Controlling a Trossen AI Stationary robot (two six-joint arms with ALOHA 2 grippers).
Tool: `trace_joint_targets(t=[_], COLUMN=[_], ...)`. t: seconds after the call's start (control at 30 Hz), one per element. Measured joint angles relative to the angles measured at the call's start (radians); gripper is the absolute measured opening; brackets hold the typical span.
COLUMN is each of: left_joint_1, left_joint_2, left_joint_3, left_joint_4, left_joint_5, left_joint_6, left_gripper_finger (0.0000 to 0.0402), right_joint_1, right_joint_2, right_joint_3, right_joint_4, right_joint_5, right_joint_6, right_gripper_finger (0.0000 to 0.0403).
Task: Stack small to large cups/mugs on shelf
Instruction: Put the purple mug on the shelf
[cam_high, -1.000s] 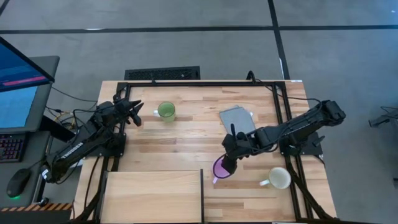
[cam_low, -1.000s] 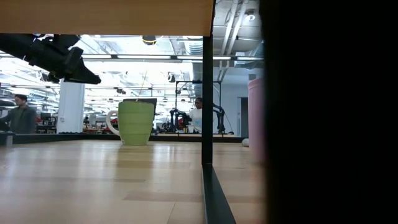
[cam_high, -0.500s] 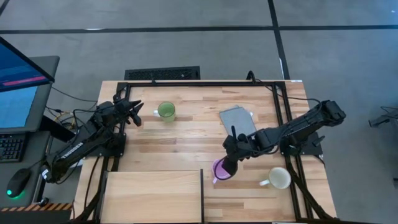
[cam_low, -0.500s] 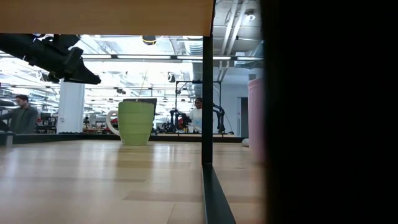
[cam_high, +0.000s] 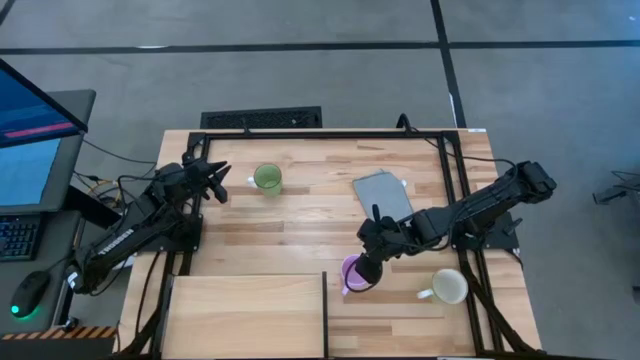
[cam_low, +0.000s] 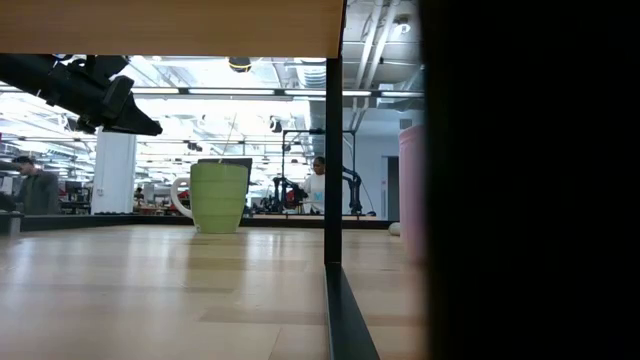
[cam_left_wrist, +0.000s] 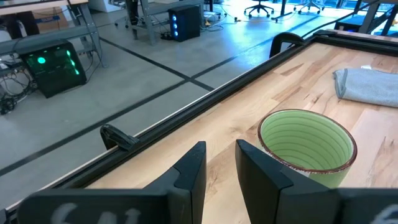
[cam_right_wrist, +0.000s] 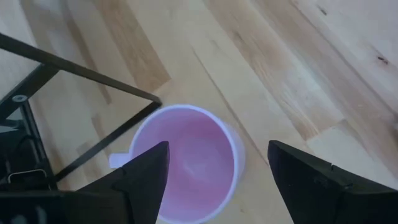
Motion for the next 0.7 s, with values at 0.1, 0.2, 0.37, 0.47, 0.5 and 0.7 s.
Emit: trace_joint_targets(t=[0.1, 0.2, 0.37, 0.47, 0.5, 0.7], left_joint_1=[0.0, 0.0, 0.0, 0.0, 0.0, 0.0], left_joint_2=[0.0, 0.0, 0.0, 0.0, 0.0, 0.0], left_joint_3=[0.0, 0.0, 0.0, 0.0, 0.0, 0.0], left_joint_4=[0.0, 0.0, 0.0, 0.0, 0.0, 0.0], left_joint_5=[0.0, 0.0, 0.0, 0.0, 0.0, 0.0], left_joint_6=[0.0, 0.0, 0.0, 0.0, 0.0, 0.0], left_gripper_finger=[0.0078, 0.0078, 0.0078, 0.0078, 0.0078, 0.0078], right_joint_1=[0.0, 0.0, 0.0, 0.0, 0.0, 0.0], right_joint_2=[0.0, 0.0, 0.0, 0.0, 0.0, 0.0], right_joint_3=[0.0, 0.0, 0.0, 0.0, 0.0, 0.0], right_joint_4=[-0.002, -0.003, -0.003, -0.003, -0.003, -0.018], right_joint_5=[0.0, 0.0, -0.001, -0.001, -0.001, -0.001], right_joint_6=[0.0, 0.0, -0.001, -0.024, -0.024, -0.019], right_gripper_finger=[0.0296, 0.0296, 0.0296, 0.0296, 0.0296, 0.0296])
